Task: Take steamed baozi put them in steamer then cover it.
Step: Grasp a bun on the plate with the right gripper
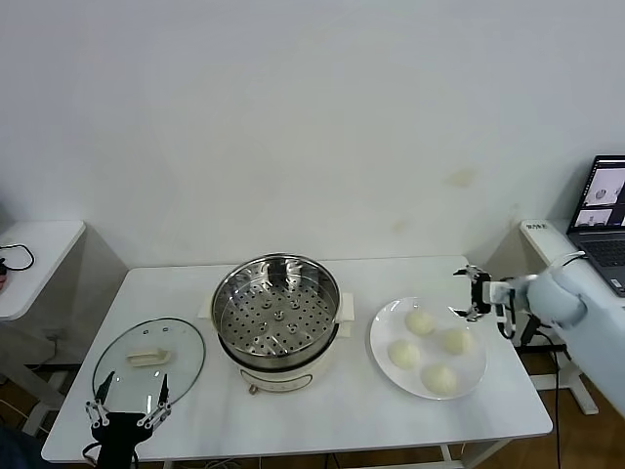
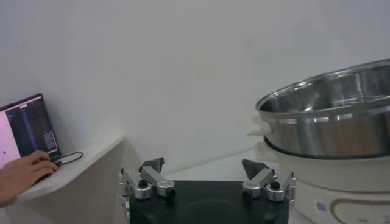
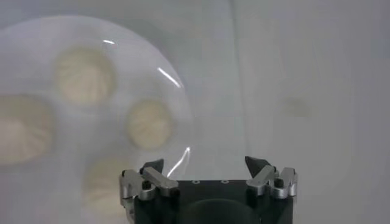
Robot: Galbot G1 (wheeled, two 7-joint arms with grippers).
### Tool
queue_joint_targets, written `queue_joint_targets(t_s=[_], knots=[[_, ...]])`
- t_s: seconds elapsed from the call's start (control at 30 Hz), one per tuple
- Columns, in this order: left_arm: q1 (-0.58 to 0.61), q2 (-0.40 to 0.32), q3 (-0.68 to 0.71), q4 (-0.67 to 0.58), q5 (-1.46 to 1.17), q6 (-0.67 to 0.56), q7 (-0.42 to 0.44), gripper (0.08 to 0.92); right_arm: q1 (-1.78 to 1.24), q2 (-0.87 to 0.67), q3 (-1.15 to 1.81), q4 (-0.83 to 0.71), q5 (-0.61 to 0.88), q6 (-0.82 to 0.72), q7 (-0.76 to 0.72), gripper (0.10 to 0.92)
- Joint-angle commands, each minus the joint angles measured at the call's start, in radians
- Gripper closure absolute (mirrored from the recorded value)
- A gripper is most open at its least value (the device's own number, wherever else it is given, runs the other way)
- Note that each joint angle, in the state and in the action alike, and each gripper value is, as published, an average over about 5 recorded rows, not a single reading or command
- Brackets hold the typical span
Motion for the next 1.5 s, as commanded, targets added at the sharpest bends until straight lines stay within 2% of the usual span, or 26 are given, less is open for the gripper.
queue_joint_targets(t_s=[0.03,0.37,1.0,1.5], knots=[[-0.009,-0.001,-0.006,-0.003,0.002,0.005,0.004,0.177,0.359,0.115,-0.413,-0.24,0.023,0.036,-0.21,0.202],[-0.013,0.004,-0.019,-0.007,0.001,0.011,0.012,0.177,0.335,0.235,-0.441,-0.343,0.024,0.035,-0.21,0.203],[-0.01,0.0,-0.028,-0.007,-0.002,0.006,0.012,0.177,0.312,0.327,-0.443,-0.444,-0.03,0.016,-0.159,0.205],[-0.008,-0.003,-0.028,-0.011,-0.001,0.004,0.01,0.177,0.301,0.33,-0.446,-0.445,-0.045,0.008,-0.156,0.35]])
